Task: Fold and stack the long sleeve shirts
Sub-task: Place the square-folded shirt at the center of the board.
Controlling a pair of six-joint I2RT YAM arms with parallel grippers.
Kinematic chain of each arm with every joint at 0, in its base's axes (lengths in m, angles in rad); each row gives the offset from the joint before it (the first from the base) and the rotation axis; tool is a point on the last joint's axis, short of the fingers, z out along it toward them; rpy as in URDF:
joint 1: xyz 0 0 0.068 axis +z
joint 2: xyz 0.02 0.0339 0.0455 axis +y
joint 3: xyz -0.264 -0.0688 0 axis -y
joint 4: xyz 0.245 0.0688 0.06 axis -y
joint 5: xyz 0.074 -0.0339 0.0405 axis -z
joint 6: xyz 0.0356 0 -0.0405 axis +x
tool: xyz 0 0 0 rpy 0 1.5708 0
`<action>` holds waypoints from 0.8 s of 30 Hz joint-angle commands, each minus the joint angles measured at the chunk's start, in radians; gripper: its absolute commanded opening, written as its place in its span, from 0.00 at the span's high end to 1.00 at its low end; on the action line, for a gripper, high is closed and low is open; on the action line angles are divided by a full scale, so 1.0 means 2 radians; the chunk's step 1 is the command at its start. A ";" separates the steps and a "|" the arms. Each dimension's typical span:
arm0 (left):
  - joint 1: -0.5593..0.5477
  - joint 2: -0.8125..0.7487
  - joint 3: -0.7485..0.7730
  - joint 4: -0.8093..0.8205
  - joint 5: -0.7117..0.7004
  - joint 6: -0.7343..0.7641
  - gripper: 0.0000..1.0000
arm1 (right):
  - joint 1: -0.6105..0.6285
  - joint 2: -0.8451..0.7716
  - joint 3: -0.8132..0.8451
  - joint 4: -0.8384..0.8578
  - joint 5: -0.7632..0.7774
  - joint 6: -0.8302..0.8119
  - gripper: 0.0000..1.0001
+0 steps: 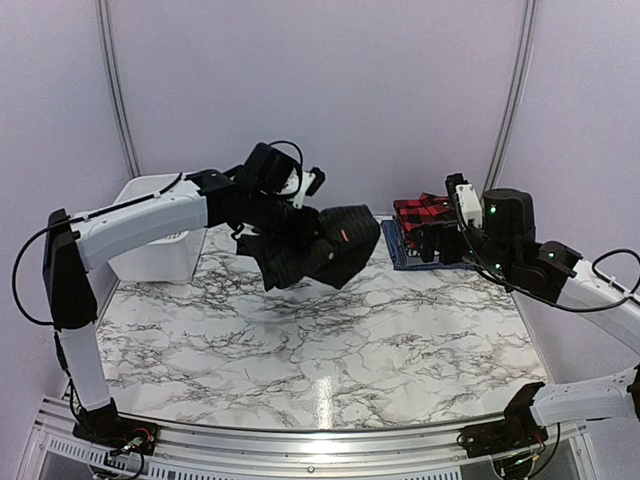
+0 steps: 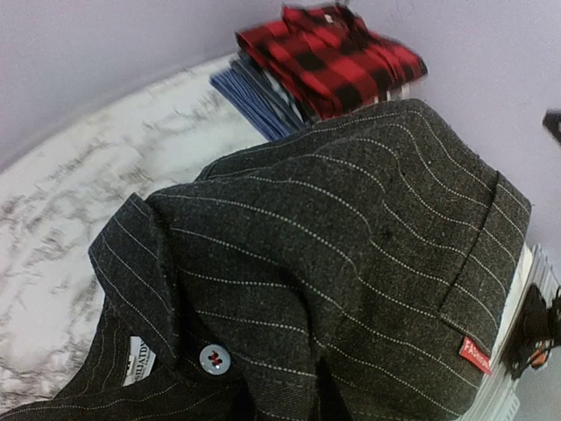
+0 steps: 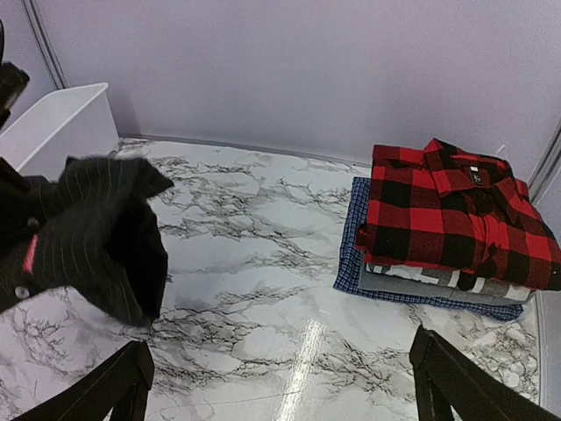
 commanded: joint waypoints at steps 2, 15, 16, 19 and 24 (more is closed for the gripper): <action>-0.019 0.014 -0.032 0.037 0.032 0.027 1.00 | -0.001 -0.002 -0.015 0.017 0.010 0.009 0.01; -0.026 -0.050 -0.136 0.036 0.075 0.027 0.45 | -0.001 -0.006 -0.061 0.051 -0.048 0.010 0.06; -0.026 -0.059 -0.149 0.036 0.067 0.023 0.44 | -0.001 -0.003 -0.063 0.055 -0.055 0.013 0.06; -0.026 -0.089 -0.188 0.037 0.045 0.007 0.44 | 0.003 0.022 -0.059 0.060 -0.092 0.013 0.12; -0.027 -0.125 -0.259 0.052 0.058 -0.028 0.45 | 0.015 0.090 -0.045 0.061 -0.136 0.014 0.18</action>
